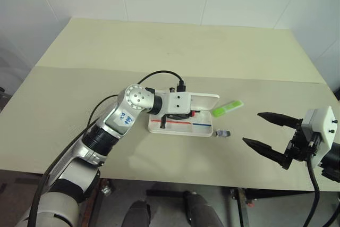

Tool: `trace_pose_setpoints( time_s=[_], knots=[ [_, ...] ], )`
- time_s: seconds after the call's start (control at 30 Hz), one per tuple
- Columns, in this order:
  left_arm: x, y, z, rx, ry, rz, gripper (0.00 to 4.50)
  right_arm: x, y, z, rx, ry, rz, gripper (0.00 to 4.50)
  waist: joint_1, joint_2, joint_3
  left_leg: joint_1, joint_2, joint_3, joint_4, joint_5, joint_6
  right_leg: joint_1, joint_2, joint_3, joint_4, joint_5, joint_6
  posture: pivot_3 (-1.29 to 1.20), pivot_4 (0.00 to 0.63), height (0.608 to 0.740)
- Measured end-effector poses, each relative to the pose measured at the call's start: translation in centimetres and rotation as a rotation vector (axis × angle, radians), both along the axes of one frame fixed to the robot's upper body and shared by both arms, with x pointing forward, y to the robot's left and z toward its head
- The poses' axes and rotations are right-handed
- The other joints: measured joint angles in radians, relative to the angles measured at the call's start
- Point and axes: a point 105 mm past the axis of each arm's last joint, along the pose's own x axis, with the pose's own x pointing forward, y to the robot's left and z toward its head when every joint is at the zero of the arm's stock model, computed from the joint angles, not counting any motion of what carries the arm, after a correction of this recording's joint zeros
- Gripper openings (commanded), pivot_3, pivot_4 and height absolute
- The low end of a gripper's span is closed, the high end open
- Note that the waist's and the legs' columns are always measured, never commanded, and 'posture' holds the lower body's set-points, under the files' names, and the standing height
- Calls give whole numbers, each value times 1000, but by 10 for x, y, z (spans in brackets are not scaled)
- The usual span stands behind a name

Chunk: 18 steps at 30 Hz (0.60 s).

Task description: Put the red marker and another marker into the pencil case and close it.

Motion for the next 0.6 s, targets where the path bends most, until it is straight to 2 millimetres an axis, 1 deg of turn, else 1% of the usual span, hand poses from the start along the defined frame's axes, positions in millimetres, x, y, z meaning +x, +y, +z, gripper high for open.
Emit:
trace_pose_setpoints(
  time_s=[0.13, 0.23, 0.57, 0.6],
  knots=[
    [3, -3, -3, 0, -19, -2, 618, 1, 0, 0, 11, -12, -20, 4500, 0, 0, 0, 0, 0, 0, 0, 0, 0, 0, 0, 0, 0, 0, 0, 0, 150, 740],
    [3, -10, -5, -17, -28, -22, 618, 2, 0, 1, 20, -21, -37, 4500, 0, 0, 0, 0, 0, 0, 0, 0, 0, 0, 0, 0, 0, 0, 1, 0, 150, 740],
    [12, -8, -15, 6, -39, 6, 618, 3, -3, -1, 25, -23, -75, 4500, 0, 0, 0, 0, 0, 0, 0, 0, 0, 0, 0, 1, 1, 1, 1, 0, 150, 740],
    [13, -8, -16, 9, -37, 10, 968, 3, -3, -1, 26, -24, -78, 4500, 0, 0, 0, 0, 0, 0, 0, 0, 0, 0, 0, 1, 1, 1, 1, 0, 150, 740]
  ],
)
